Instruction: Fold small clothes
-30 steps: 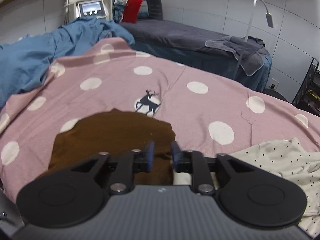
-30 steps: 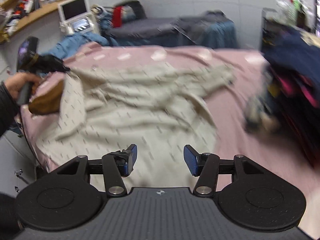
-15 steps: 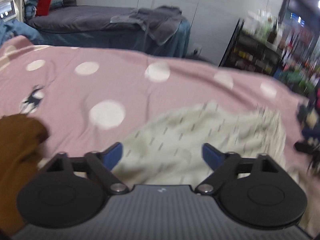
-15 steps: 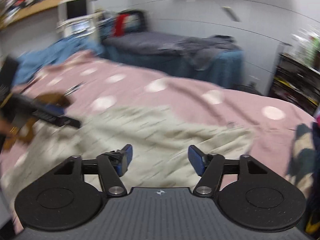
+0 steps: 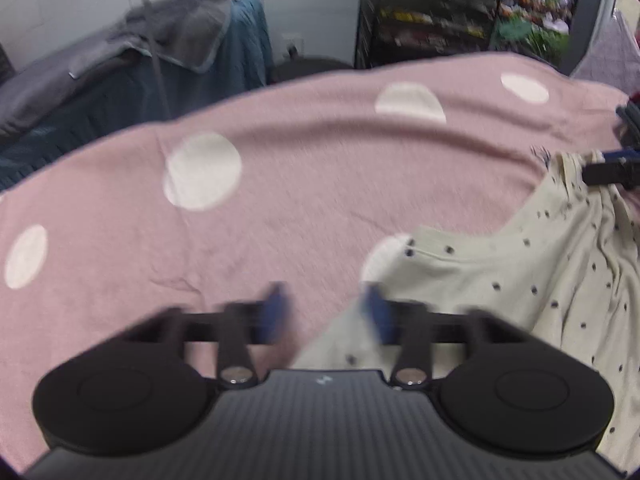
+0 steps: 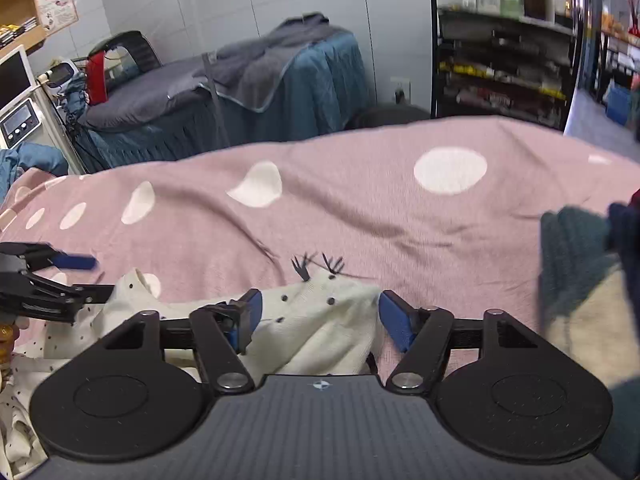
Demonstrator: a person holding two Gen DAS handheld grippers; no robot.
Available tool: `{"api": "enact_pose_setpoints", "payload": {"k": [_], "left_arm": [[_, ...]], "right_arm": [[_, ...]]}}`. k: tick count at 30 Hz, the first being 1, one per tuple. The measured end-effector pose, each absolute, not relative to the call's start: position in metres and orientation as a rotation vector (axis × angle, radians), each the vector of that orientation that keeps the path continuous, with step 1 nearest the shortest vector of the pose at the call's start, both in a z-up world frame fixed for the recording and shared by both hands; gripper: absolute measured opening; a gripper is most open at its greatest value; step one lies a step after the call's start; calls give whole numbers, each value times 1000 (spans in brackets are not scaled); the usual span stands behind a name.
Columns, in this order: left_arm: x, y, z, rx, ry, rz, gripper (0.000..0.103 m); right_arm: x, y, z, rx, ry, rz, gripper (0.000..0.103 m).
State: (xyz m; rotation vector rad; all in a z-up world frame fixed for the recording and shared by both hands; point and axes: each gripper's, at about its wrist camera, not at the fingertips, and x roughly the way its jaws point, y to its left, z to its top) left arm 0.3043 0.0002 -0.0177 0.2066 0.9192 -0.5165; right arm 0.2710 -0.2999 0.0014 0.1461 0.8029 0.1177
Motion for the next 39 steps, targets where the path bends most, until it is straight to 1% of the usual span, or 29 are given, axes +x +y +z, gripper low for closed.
{"api": "enact_pose_setpoints", "payload": {"k": [1, 2, 3, 4, 5, 6, 7, 8, 10, 13, 15, 17, 19, 22, 24, 26, 27, 28, 29, 30, 31, 34, 37, 39], "left_arm": [[302, -2, -18, 203, 907, -529, 7], [297, -6, -18, 229, 894, -543, 1], [290, -13, -17, 282, 865, -534, 1], [286, -18, -18, 327, 846, -527, 1], [282, -22, -18, 354, 831, -525, 0], [281, -22, -16, 357, 818, -520, 0], [281, -19, -15, 346, 808, -509, 0], [282, -16, -12, 333, 794, -483, 0], [285, -6, -2, 303, 747, -418, 0], [298, 13, 16, 225, 692, -319, 0], [306, 23, 33, 217, 619, -220, 0], [321, 38, 44, 148, 603, -143, 0], [340, 45, 48, 117, 632, -84, 0], [365, 40, 39, 222, 633, 26, 0], [381, 38, 27, 248, 708, 24, 2], [380, 40, 23, 216, 735, 32, 6], [374, 41, 23, 193, 727, 20, 12], [368, 43, 22, 180, 728, -2, 37], [364, 43, 23, 180, 738, -19, 76], [356, 44, 22, 191, 747, -25, 89], [345, 44, 23, 205, 729, -27, 95], [306, 43, 30, 229, 700, -88, 95], [258, 46, 40, 224, 716, -165, 103], [219, 49, 44, 238, 737, -201, 103]], "right_arm": [[272, -299, -1, 142, 808, 131, 95], [273, -298, -4, 132, 814, 147, 90], [275, -297, -6, 118, 823, 151, 79], [276, -296, -8, 110, 823, 151, 57], [275, -296, -9, 105, 816, 163, 37], [274, -295, -9, 99, 808, 182, 29], [273, -295, -8, 100, 794, 191, 15], [272, -295, -5, 99, 781, 198, 11], [269, -293, 5, 76, 724, 212, 10], [265, -288, 29, 34, 604, 222, 8], [266, -284, 44, 14, 540, 228, 7], [275, -280, 55, -12, 488, 216, 7], [292, -280, 57, 11, 481, 206, 7], [325, -270, 42, -19, 520, 196, 7], [349, -262, 24, -67, 593, 171, 10], [366, -266, 7, -1, 718, 160, 26], [365, -271, 2, 58, 734, 143, 30], [357, -276, 2, 99, 714, 124, 45], [347, -279, 2, 120, 690, 109, 80], [337, -281, 3, 127, 672, 90, 100], [325, -282, 5, 129, 652, 76, 103], [289, -284, 15, 159, 631, 161, 103], [244, -277, 25, 132, 652, 272, 103], [208, -273, 28, 109, 673, 358, 103]]}}
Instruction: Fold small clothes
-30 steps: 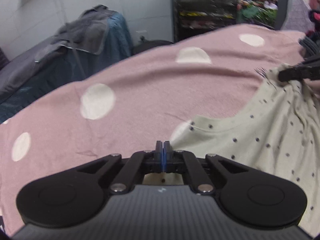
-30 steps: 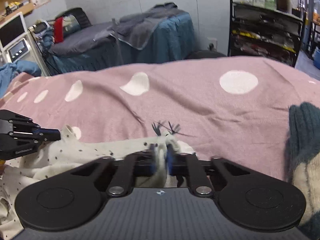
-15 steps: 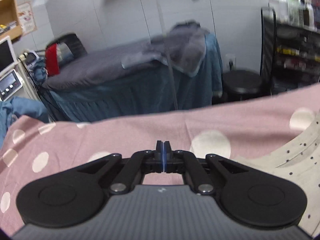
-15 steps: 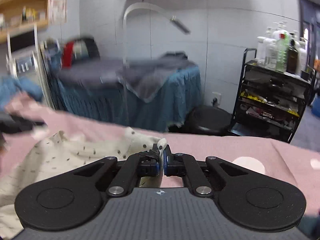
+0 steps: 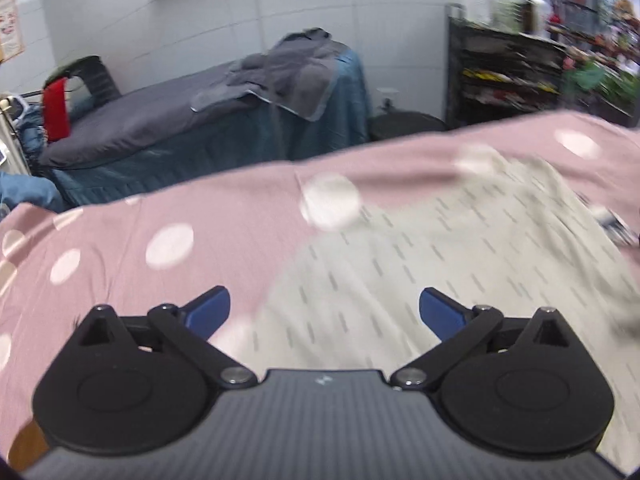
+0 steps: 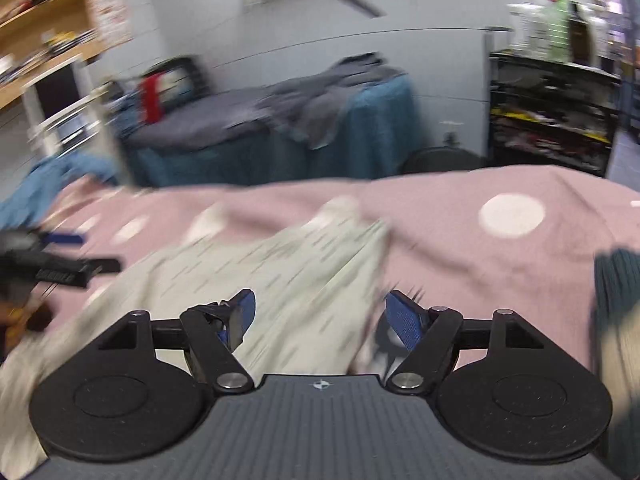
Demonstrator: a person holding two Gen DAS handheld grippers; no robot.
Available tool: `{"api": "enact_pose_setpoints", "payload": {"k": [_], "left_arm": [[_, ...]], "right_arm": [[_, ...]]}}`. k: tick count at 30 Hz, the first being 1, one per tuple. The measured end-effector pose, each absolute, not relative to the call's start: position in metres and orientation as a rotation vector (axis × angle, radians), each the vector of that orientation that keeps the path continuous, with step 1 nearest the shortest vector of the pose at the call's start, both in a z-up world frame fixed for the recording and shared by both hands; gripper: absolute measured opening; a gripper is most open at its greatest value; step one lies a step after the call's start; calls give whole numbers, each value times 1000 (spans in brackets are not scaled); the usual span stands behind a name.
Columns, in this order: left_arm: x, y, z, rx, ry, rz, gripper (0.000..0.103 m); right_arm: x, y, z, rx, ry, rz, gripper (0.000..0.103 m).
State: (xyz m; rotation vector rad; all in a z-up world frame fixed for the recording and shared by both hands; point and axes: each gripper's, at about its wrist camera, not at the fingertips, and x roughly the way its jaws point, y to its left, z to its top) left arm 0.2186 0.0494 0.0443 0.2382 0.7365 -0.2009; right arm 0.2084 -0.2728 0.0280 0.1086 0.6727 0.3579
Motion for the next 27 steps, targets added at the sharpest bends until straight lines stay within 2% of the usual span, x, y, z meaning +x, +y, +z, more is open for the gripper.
{"api": "enact_pose_setpoints", "payload": {"k": [8, 16, 22, 24, 25, 26, 27], "left_arm": [[69, 71, 36, 257, 838, -146, 103], [12, 85, 34, 118, 884, -13, 103], [1, 82, 33, 31, 890, -2, 103], [-1, 77, 28, 62, 905, 19, 103], [-1, 76, 26, 71, 911, 30, 103], [0, 76, 22, 75, 920, 38, 102], [-1, 77, 19, 69, 928, 48, 101]], "right_arm": [[89, -258, 22, -164, 668, 389, 103], [108, -238, 14, -331, 627, 391, 103], [157, -206, -3, -487, 644, 403, 85], [170, -197, -14, -563, 679, 412, 62], [174, -194, -17, -592, 692, 421, 26], [175, -194, -17, -601, 694, 421, 13], [177, -198, -14, -583, 689, 409, 13]]}}
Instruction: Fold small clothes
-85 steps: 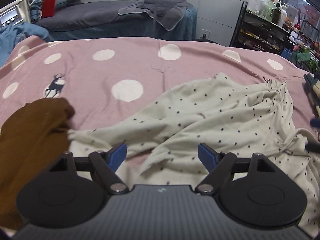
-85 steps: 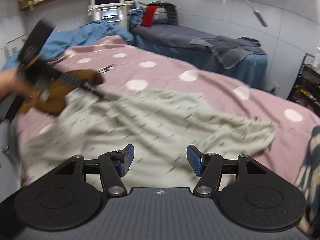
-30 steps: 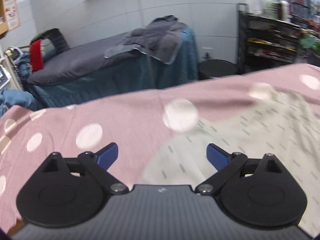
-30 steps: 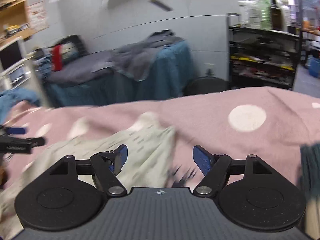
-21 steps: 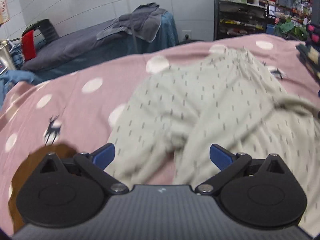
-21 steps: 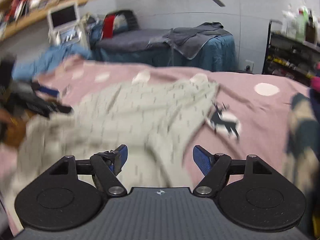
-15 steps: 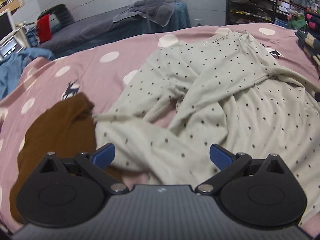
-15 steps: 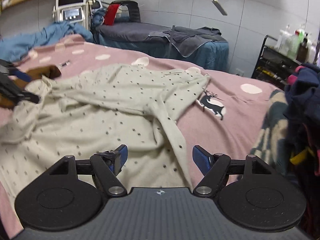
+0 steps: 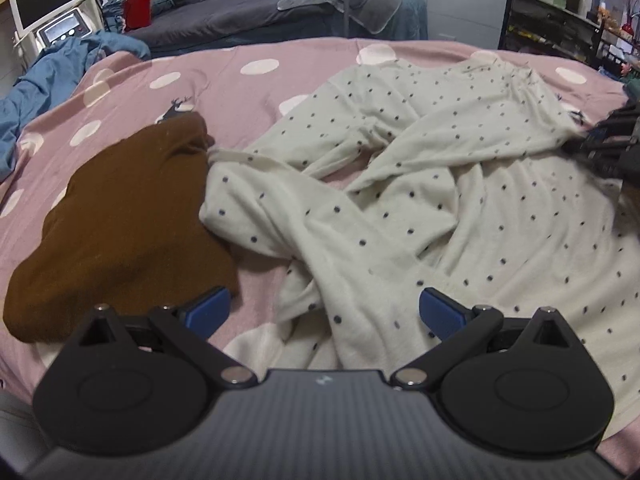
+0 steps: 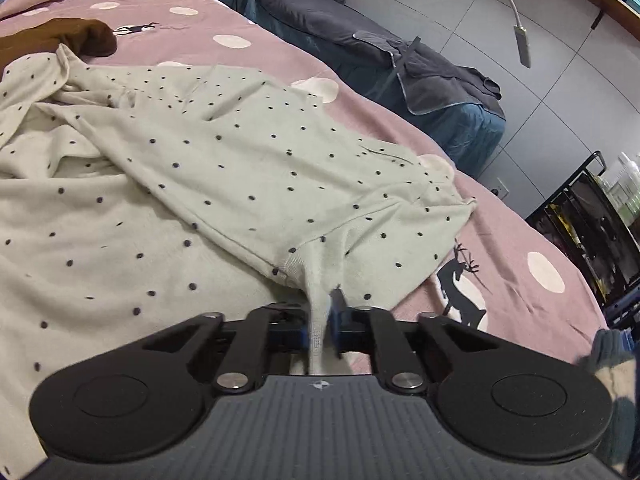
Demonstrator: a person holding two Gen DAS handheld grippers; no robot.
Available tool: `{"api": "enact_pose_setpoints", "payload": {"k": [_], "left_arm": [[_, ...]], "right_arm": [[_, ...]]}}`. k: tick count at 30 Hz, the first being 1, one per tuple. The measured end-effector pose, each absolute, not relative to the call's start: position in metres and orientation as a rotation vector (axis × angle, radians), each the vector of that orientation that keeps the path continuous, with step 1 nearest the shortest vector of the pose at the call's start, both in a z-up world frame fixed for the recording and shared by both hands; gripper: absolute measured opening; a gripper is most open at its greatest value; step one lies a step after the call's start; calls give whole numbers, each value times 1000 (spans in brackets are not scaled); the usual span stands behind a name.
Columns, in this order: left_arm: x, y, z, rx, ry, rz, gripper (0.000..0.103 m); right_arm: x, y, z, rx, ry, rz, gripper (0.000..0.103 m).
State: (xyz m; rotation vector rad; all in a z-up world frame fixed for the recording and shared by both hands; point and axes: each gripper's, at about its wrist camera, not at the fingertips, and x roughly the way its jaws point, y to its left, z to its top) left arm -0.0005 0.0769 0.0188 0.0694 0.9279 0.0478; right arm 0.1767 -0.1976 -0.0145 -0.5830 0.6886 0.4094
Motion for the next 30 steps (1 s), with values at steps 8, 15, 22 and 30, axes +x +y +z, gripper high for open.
{"api": "enact_pose_setpoints", "payload": {"k": [8, 15, 22, 30], "left_arm": [[0, 101, 9, -47, 959, 51, 56], [-9, 124, 27, -83, 911, 111, 54], [-20, 147, 51, -168, 852, 145, 36], [-18, 157, 55, -174, 876, 88, 57]], "right_arm": [[188, -284, 9, -291, 685, 95, 12], [175, -282, -1, -292, 676, 92, 31], [145, -272, 15, -261, 621, 162, 91], [88, -270, 29, -192, 601, 290, 102]]}}
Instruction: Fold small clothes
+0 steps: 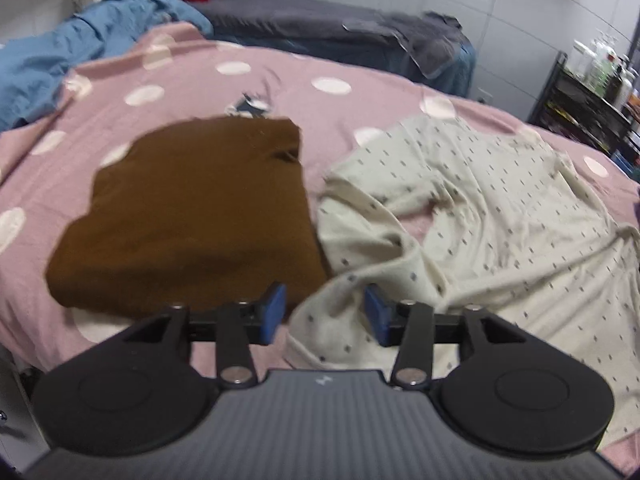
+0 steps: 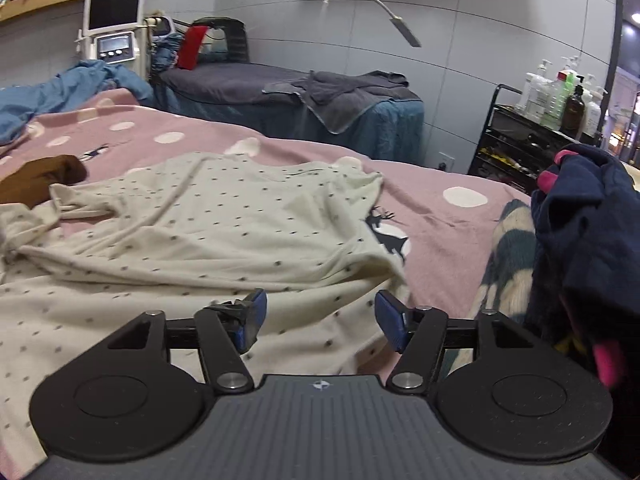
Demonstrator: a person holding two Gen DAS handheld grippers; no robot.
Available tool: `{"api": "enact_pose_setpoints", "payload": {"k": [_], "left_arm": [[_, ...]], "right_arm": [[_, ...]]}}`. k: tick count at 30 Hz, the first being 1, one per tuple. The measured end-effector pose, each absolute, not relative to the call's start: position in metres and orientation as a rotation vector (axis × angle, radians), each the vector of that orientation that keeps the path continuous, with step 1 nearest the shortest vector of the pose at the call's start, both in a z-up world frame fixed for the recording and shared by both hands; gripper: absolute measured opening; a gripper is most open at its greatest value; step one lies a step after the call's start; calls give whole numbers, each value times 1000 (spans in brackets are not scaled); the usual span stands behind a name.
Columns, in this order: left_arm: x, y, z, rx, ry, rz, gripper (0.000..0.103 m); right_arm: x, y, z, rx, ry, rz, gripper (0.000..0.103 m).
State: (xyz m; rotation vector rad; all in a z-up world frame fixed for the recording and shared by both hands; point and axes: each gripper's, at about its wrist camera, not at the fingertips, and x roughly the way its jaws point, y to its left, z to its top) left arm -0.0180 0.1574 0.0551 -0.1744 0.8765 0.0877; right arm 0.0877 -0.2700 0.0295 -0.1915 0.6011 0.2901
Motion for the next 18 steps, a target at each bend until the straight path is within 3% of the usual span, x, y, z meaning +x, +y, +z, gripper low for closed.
{"api": "enact_pose_setpoints", "payload": {"k": [2, 4, 6, 7, 8, 15, 16, 18], "left_arm": [[-16, 146, 52, -121, 856, 72, 88], [-12, 131, 45, -25, 815, 84, 90], [-3, 123, 38, -1, 852, 85, 62], [1, 123, 35, -29, 875, 60, 28], [3, 125, 32, -74, 899, 37, 9], [-14, 179, 59, -135, 800, 227, 10], [-15, 189, 62, -107, 795, 289, 12], [-15, 209, 63, -28, 820, 444, 28]], "right_arm": [[78, -266, 31, -175, 604, 324, 103], [71, -261, 32, -153, 612, 339, 103], [66, -257, 31, -135, 617, 352, 103], [62, -256, 31, -120, 621, 356, 103], [58, -256, 30, -103, 625, 358, 103], [43, -261, 26, 2, 656, 354, 103], [41, -261, 26, 4, 660, 357, 103], [40, -257, 24, 11, 670, 372, 103]]}}
